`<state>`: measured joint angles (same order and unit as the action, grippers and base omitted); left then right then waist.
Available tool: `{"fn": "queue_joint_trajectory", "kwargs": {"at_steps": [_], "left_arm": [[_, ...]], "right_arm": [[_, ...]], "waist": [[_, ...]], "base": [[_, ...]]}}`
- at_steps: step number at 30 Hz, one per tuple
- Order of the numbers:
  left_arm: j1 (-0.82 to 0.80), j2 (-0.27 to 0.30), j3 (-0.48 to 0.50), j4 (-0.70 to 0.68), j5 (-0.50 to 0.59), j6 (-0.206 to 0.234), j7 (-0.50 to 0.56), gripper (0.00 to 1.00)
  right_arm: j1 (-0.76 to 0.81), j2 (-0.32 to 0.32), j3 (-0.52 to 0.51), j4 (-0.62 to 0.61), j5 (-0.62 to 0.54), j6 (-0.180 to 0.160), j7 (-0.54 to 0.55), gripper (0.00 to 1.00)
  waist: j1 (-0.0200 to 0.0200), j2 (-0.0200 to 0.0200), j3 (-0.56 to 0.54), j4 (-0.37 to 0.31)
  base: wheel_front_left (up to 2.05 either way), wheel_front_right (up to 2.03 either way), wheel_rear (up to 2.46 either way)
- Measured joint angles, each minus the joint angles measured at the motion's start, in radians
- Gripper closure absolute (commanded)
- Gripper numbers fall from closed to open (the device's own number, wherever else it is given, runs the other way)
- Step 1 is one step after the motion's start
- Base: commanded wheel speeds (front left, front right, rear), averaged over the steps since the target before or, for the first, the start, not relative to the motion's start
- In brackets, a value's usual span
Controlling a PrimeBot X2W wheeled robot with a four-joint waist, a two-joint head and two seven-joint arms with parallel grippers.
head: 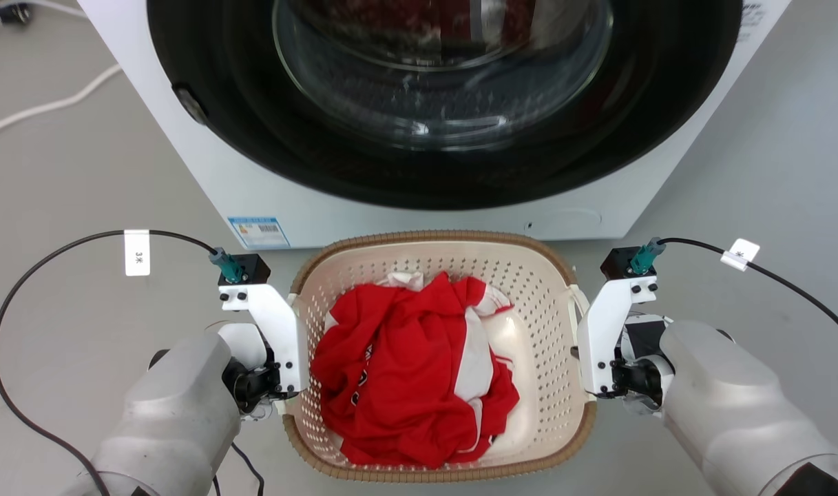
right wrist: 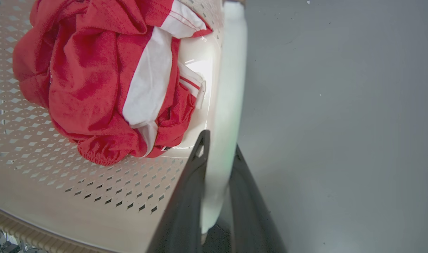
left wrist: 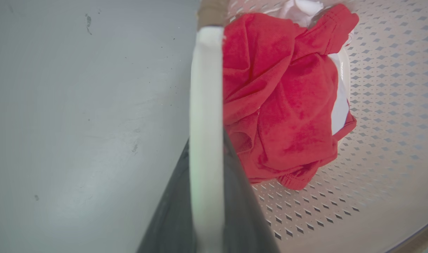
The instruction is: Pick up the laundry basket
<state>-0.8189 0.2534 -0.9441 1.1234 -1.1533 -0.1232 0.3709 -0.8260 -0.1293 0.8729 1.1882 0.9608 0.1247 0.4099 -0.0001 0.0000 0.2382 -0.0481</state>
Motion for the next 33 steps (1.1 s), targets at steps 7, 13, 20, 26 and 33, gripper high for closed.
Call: {"fn": "queue_joint_trajectory", "kwargs": {"at_steps": [7, 13, 20, 26, 33], "left_arm": [[-0.007, -0.003, -0.018, 0.010, -0.031, 0.000, 0.063, 1.00], [-0.011, -0.009, -0.026, 0.021, -0.052, -0.001, 0.094, 1.00], [0.005, -0.014, -0.043, 0.036, -0.071, -0.002, 0.130, 1.00], [0.048, -0.018, -0.056, 0.048, -0.085, -0.002, 0.153, 1.00], [0.069, -0.018, -0.064, 0.047, -0.100, -0.005, 0.145, 1.00]], "right_arm": [[-0.022, 0.006, 0.007, 0.028, 0.032, 0.000, 0.095, 1.00], [-0.046, 0.010, 0.008, 0.055, 0.048, 0.000, 0.167, 1.00], [-0.041, 0.020, 0.012, 0.076, 0.055, 0.002, 0.208, 1.00], [0.006, 0.026, 0.012, 0.089, 0.068, 0.004, 0.235, 1.00], [0.020, 0.026, 0.011, 0.095, 0.070, 0.004, 0.251, 1.00]], "waist": [[-0.0001, 0.0000, -0.074, 0.003], [-0.0001, 0.0000, -0.114, 0.009], [-0.0001, 0.0000, -0.170, 0.009], [0.0000, 0.0000, -0.217, 0.008], [0.0000, 0.0000, -0.243, 0.011]], "base": [[0.00, 0.00, 0.00], [0.00, 0.00, 0.00], [0.00, 0.00, 0.00], [0.00, 0.00, 0.00], [0.00, 0.00, 0.00]]}}
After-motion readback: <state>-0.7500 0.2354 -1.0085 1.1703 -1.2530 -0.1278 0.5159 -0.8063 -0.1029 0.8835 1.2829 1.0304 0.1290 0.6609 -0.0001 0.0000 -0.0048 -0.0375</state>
